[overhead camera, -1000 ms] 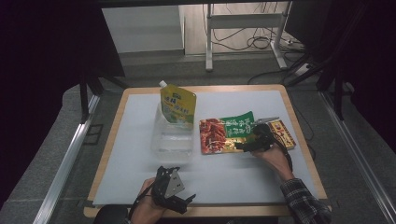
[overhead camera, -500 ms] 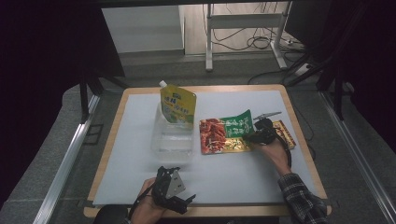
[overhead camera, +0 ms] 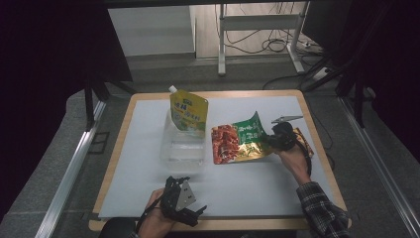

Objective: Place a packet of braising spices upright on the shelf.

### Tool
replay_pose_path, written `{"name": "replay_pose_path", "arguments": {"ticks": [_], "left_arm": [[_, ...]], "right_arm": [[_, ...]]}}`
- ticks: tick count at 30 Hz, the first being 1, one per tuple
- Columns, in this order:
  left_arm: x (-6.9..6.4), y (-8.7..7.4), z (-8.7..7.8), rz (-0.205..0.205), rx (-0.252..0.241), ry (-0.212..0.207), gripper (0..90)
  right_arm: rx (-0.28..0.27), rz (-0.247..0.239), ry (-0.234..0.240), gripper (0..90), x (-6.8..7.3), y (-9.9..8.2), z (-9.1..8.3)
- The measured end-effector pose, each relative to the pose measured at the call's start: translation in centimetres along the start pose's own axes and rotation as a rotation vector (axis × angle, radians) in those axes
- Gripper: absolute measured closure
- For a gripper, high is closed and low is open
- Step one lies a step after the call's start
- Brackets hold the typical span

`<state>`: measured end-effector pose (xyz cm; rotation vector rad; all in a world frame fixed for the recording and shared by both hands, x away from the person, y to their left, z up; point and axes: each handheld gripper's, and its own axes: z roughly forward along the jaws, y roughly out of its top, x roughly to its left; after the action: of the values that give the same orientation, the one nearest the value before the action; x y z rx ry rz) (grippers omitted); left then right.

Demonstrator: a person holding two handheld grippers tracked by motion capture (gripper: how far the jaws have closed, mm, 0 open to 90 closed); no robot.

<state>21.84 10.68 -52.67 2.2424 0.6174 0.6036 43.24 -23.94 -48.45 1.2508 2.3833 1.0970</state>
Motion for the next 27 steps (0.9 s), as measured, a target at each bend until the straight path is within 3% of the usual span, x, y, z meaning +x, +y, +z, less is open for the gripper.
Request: {"name": "replay_pose_path", "arguments": {"ticks": [4, 12, 27], "left_arm": [[0.0, 0.0, 0.0, 0.000, -0.001, 0.006, 0.1], [0.2, 0.0, -0.2, -0.016, -0.011, 0.007, 0.1], [0.3, 0.0, -0.3, -0.002, -0.005, 0.007, 0.1]], "right_arm": [[-0.030, 0.016, 0.039, 88.6, 0.0, 0.5, -0.7], [-0.065, -0.021, 0.053, 88.6, 1.0, 2.3, -2.0], [-0.089, -0.075, 0.079, 88.9, 2.8, 6.2, -4.3]]}}
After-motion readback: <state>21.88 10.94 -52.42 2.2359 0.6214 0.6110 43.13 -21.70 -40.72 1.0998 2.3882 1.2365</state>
